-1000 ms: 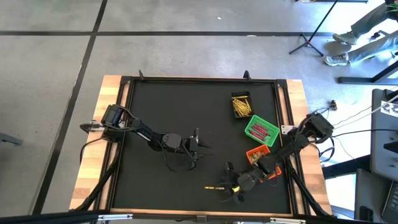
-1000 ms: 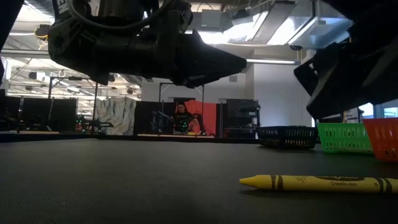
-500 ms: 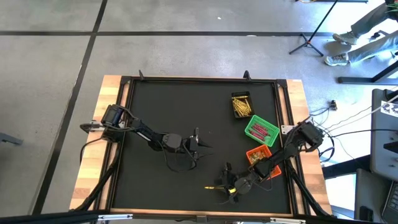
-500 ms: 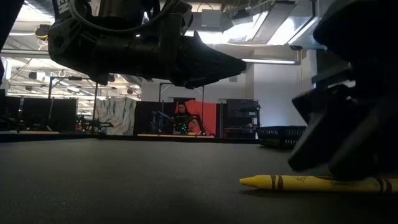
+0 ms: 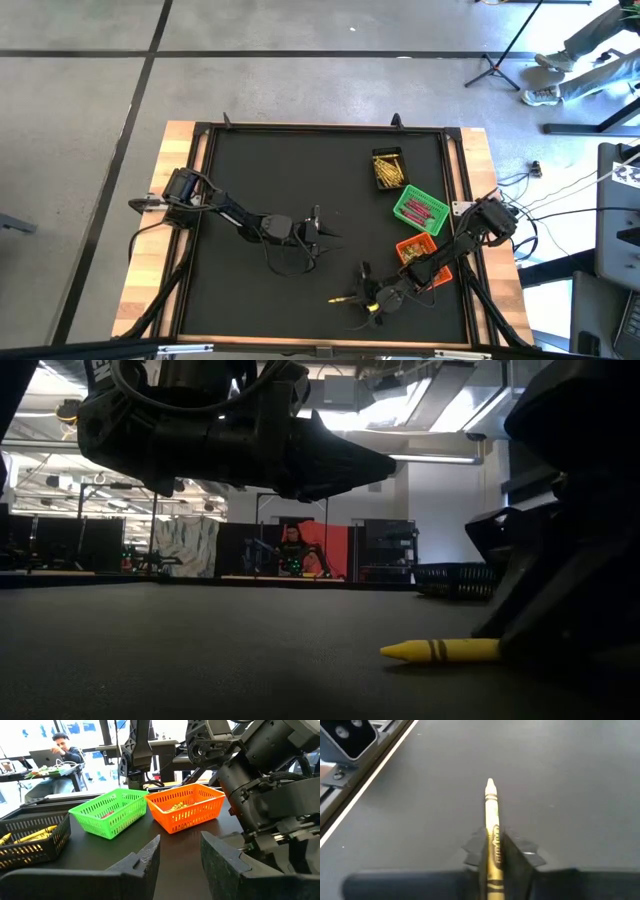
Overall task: Sort crayons
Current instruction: Put the yellow crayon into the black basket
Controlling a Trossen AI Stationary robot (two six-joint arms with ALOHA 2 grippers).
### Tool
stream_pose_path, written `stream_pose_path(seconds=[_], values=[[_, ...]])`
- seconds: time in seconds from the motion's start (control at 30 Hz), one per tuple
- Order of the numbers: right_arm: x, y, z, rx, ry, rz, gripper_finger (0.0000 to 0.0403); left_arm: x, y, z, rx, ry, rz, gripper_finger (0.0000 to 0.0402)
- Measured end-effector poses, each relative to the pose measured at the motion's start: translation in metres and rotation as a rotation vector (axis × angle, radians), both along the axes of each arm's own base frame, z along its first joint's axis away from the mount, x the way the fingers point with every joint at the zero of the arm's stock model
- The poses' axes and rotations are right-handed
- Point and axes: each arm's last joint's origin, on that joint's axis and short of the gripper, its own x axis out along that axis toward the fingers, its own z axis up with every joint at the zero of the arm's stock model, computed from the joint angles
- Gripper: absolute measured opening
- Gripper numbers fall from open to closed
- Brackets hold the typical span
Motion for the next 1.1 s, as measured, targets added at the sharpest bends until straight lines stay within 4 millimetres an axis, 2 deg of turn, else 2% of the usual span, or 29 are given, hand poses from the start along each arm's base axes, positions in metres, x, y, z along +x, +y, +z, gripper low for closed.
stream_pose_path(seconds=[0.17, 0.3, 0.43, 0.57, 0.7, 0.87, 1.0, 1.1], values=[[-0.001, 0.000, 0.002, -0.029, -0.004, 0.027, 0.0014, 0.000, 0.000, 0.000, 0.000, 0.000, 0.000, 0.0123], [-0.005, -0.003, 0.015, -0.039, 0.024, 0.043, 0.0015, 0.000, 0.000, 0.000, 0.001, -0.001, 0.000, 0.0123], [-0.014, -0.010, 0.041, -0.068, 0.056, 0.031, 0.0035, 0.000, -0.002, 0.001, 0.026, -0.009, 0.001, 0.0123], [-0.029, -0.026, 0.073, -0.146, 0.084, -0.049, 0.0035, -0.002, -0.008, 0.001, 0.091, -0.011, 0.047, 0.0123], [-0.046, -0.053, 0.108, -0.225, 0.074, -0.181, 0.0023, -0.004, -0.013, 0.001, 0.113, -0.010, 0.067, 0.0123], [-0.058, -0.100, 0.142, -0.259, 0.068, -0.365, 0.0024, -0.003, -0.013, 0.001, 0.113, -0.010, 0.070, 0.0123], [-0.062, -0.142, 0.156, -0.290, 0.088, -0.536, 0.0030, -0.003, -0.013, 0.001, 0.110, -0.009, 0.065, 0.0123], [-0.063, -0.172, 0.159, -0.308, 0.119, -0.664, 0.0031, -0.003, -0.013, 0.001, 0.110, -0.005, 0.054, 0.0123]])
